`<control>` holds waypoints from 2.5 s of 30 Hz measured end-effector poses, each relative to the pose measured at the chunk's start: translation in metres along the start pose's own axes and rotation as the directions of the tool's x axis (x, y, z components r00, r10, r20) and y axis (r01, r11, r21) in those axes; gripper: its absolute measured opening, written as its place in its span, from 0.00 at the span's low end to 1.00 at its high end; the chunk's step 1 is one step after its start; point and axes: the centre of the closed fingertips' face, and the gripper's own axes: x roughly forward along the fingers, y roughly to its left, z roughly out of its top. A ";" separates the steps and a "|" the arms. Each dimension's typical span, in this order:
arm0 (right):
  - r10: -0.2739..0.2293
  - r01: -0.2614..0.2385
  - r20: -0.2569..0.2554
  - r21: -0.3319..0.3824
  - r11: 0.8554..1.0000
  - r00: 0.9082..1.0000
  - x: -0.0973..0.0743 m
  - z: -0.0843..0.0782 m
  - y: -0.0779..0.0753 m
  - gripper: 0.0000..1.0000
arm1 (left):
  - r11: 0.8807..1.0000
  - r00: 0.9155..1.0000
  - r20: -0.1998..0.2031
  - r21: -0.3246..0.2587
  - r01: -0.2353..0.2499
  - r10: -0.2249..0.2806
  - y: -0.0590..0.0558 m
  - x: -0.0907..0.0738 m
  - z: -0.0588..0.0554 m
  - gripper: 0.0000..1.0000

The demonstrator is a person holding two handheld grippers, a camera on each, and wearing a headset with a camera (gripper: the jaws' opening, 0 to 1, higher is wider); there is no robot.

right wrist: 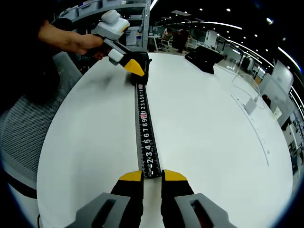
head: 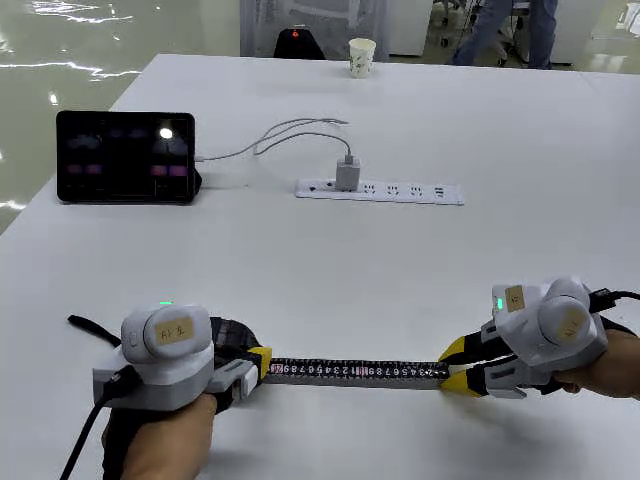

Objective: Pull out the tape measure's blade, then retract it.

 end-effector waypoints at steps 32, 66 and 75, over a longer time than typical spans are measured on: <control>0.009 -0.009 0.014 0.005 1.000 1.000 0.002 0.004 -0.001 0.09 | 1.000 1.000 -0.002 -0.021 0.004 -0.004 0.001 0.000 0.000 0.57; 0.027 -0.027 0.033 -0.012 1.000 0.999 0.020 0.027 0.004 0.10 | 0.999 1.000 -0.005 -0.035 0.009 -0.010 0.001 0.001 -0.001 0.58; 0.029 -0.028 0.035 -0.014 0.999 0.999 0.022 0.031 0.005 0.10 | 0.999 1.000 -0.005 -0.038 0.009 -0.010 0.001 0.001 -0.001 0.58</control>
